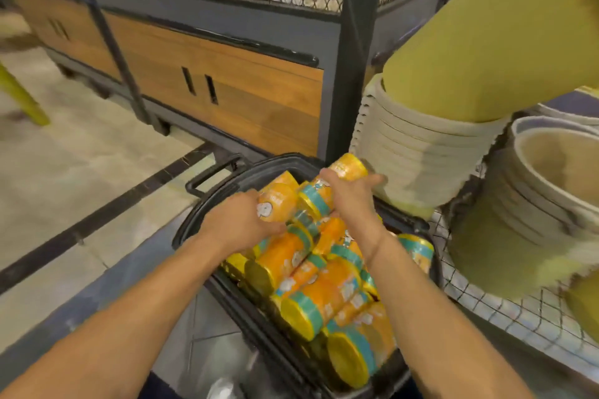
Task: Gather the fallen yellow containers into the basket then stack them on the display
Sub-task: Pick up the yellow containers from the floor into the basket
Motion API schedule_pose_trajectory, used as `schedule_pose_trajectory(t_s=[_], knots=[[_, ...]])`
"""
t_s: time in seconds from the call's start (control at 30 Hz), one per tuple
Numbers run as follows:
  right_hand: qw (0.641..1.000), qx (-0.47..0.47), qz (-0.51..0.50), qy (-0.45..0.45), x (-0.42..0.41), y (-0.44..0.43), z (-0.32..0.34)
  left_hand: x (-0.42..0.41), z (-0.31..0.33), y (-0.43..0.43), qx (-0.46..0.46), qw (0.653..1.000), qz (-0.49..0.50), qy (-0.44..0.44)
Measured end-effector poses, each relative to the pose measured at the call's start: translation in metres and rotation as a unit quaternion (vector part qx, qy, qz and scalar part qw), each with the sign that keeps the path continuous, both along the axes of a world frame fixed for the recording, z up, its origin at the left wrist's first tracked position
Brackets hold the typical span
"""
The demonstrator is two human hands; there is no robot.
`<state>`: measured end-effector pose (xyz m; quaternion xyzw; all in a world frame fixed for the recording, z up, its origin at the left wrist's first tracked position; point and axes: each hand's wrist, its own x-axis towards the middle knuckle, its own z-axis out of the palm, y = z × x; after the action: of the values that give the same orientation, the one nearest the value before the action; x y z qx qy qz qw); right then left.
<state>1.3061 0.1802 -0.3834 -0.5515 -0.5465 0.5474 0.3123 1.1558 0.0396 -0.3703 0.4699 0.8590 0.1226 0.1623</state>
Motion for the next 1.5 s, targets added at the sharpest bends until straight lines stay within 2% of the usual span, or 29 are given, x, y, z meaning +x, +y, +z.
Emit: schedule_pose_trajectory(t_s=[0.1, 0.27, 0.47, 0.6, 0.7, 0.8, 0.9, 1.07, 1.27, 1.43, 1.5], knots=[[0.999, 0.032, 0.01, -0.04, -0.031, 0.013, -0.001, -0.022, -0.003, 0.006, -0.023, 0.999, -0.004, 0.04], [0.981, 0.067, 0.042, -0.175, -0.075, 0.027, -0.011, -0.038, -0.02, 0.01, -0.072, 0.994, -0.032, 0.072], [0.941, 0.096, 0.103, -0.306, -0.107, 0.025, -0.017, -0.041, -0.028, 0.016, -0.114, 0.991, -0.009, 0.065], [0.91, 0.131, 0.15, -0.365, -0.105, 0.026, -0.02, -0.052, -0.032, 0.013, -0.124, 0.992, 0.012, 0.001], [0.909, 0.193, 0.153, -0.336, -0.089, 0.029, -0.027, -0.065, -0.036, 0.013, -0.127, 0.991, 0.004, -0.039], [0.928, 0.219, 0.141, -0.265, -0.072, 0.034, -0.036, -0.071, -0.04, 0.023, -0.144, 0.99, -0.009, -0.006], [0.953, 0.184, 0.12, -0.207, -0.066, 0.038, -0.036, -0.075, -0.041, 0.036, -0.137, 0.99, -0.016, -0.002], [0.979, 0.102, 0.101, -0.142, -0.061, 0.031, -0.03, -0.093, -0.039, 0.04, -0.064, 0.992, 0.026, -0.103], [0.994, 0.04, 0.023, -0.095, -0.043, 0.009, -0.004, -0.121, -0.032, 0.044, 0.01, 0.996, 0.044, -0.075], [0.99, 0.007, -0.096, -0.1, -0.002, -0.022, 0.027, -0.14, -0.033, 0.054, -0.009, 0.995, 0.055, -0.077], [0.979, -0.009, -0.165, -0.12, 0.019, -0.033, 0.038, -0.146, -0.032, 0.063, -0.055, 0.993, 0.053, -0.095]])
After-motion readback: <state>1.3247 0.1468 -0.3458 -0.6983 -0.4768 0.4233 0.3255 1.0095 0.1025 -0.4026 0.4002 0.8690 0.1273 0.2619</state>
